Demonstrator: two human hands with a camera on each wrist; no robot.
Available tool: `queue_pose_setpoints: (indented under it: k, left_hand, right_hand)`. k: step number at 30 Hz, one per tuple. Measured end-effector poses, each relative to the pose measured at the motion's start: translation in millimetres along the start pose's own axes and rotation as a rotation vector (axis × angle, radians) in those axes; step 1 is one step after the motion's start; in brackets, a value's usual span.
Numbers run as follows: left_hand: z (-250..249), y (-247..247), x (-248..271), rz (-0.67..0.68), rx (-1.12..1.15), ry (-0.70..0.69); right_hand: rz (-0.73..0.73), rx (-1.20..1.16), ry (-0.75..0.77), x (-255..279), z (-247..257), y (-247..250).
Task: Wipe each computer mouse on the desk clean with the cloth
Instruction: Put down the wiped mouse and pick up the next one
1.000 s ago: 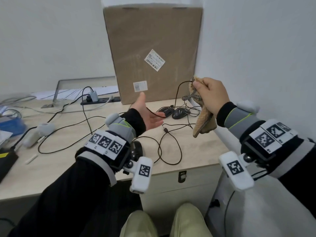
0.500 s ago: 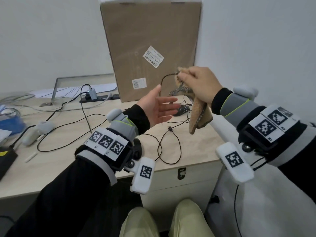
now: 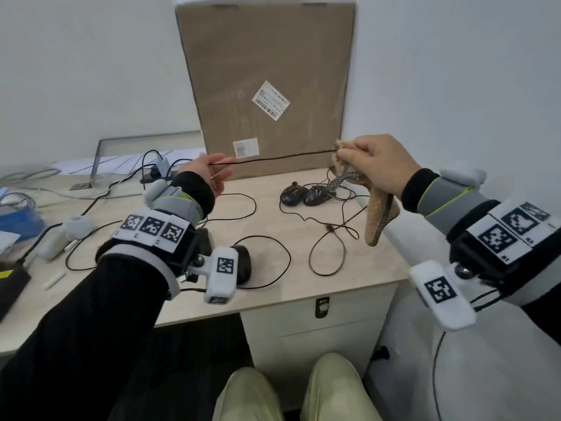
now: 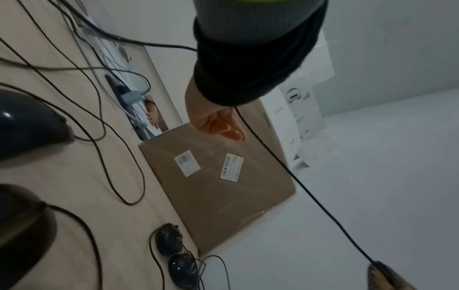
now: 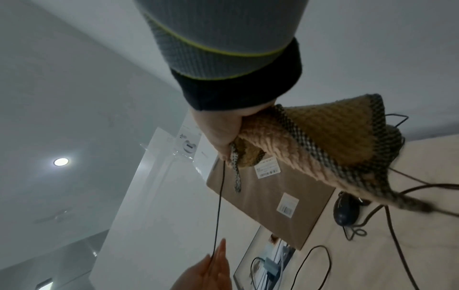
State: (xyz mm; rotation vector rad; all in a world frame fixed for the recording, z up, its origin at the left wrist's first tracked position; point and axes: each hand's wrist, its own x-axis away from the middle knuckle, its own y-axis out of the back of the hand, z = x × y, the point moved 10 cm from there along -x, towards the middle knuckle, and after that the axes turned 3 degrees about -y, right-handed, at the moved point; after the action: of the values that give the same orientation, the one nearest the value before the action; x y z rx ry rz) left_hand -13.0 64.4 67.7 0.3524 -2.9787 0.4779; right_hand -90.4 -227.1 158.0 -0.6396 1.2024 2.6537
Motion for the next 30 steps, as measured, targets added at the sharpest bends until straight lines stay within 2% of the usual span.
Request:
queue_pose_setpoints:
  k: [4,7,9,12,14,17,20,26,30]
  left_hand:
    - [12,3,4,-0.035,-0.009,0.066]
    - [28,-29,29,0.115,0.027,0.180]
    - [34,-57,48,0.261,-0.032,0.210]
    - [33,-100,71,0.457,-0.128,0.164]
    - [26,-121,81,0.494,-0.101,0.130]
    - [6,-126,75,0.426,-0.100,0.009]
    - [-12,-107,59,0.331,-0.109,-0.069]
    - [-32,-38,19,0.063,-0.017,-0.057]
    - [-27,-21,12,0.011,0.031,-0.028]
  right_hand:
    - [-0.081,-0.166,-0.067,0,-6,8]
    - [-0.064,-0.306,-0.086,-2,2,1]
    - [-0.044,-0.251,-0.040,-7,11,-5]
    - [0.059,-0.070,0.061,-11,34,-23]
    - [0.147,0.046,0.140,-8,52,-38]
    - [0.197,0.173,0.165,-9,57,-45]
    - [0.136,0.282,0.138,-22,46,-28]
    - [-0.013,0.369,0.045,-53,13,22]
    - [-0.084,0.306,0.012,-63,8,40]
